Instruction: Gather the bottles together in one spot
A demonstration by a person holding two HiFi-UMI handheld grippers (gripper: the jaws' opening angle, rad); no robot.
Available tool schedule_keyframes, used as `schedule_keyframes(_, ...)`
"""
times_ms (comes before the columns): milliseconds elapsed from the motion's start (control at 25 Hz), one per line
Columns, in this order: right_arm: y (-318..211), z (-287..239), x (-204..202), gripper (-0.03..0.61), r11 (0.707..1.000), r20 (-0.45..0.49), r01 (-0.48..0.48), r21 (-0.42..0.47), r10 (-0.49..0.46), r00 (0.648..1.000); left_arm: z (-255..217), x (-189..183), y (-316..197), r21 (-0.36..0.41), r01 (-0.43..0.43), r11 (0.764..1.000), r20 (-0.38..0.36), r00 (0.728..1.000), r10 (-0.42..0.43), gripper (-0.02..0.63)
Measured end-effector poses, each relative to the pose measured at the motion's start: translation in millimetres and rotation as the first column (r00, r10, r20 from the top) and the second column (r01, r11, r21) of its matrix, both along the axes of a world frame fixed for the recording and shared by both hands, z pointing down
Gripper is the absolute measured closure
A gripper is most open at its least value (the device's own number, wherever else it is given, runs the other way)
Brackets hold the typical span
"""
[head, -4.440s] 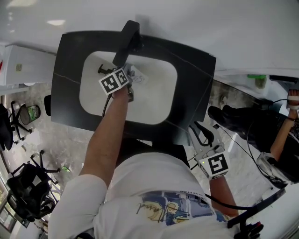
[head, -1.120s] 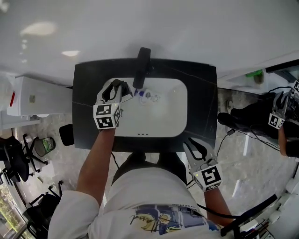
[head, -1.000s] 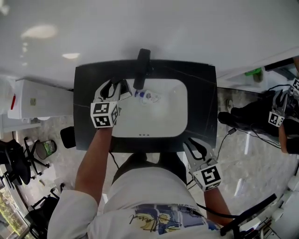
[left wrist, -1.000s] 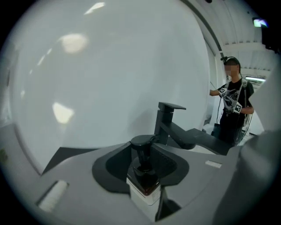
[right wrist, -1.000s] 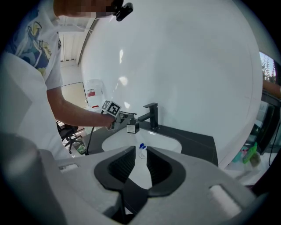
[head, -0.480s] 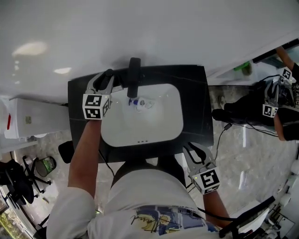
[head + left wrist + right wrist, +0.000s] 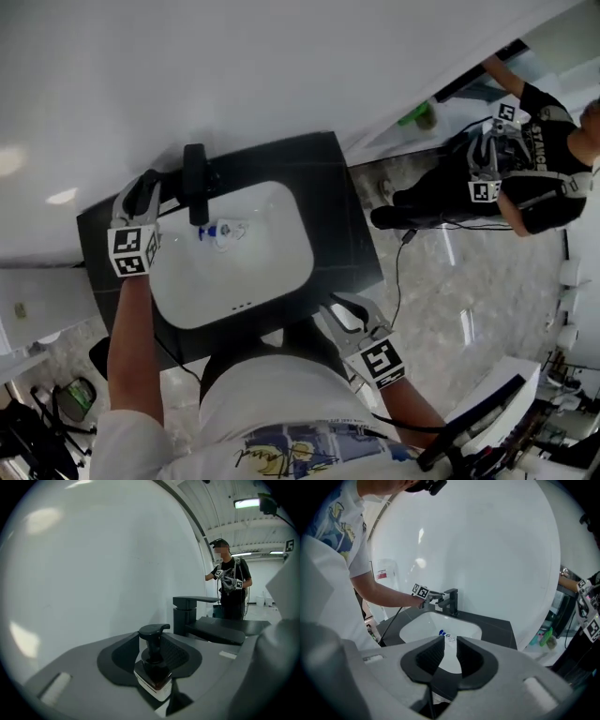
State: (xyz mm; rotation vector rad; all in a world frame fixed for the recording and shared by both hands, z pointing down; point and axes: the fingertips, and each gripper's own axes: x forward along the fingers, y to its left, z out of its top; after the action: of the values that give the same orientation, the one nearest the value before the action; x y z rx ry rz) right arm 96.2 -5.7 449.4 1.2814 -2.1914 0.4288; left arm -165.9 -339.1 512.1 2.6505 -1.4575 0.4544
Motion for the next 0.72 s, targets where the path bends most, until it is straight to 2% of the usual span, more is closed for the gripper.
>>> schedule_keyframes(280,2,-10,3,0.499,1.000,-0.003,-0.020,0.005,0.020,1.000,-1,13,5,-0.007,-0.003,1.000,-0.004,1.000,0.003,0.472)
schedule_keyframes(400,5,-15,1,0.499,1.000,0.006,-0.016,0.012,0.016,1.000,-1,11,11,-0.019,0.006,1.000,0.005,1.000,-0.006,0.420)
schedule_keyframes(480,9,-18,0,0.499,1.000,0.020,-0.003,0.015,0.003,1.000,-1,5,16,-0.017,0.025,1.000,0.017,1.000,-0.024,0.419)
schedule_keyframes(560,14,-23,8,0.499,1.000,0.016,0.000,0.019,0.000,1.000,-1,6,19,-0.011,0.038,0.999,0.020,0.999,-0.038,0.389)
schedule_keyframes(720,17,-25,20,0.499,0.999,-0.013,-0.023,0.024,0.023,1.000,-3,22,22,-0.023,0.031,0.999,-0.017,0.999,-0.031,0.346)
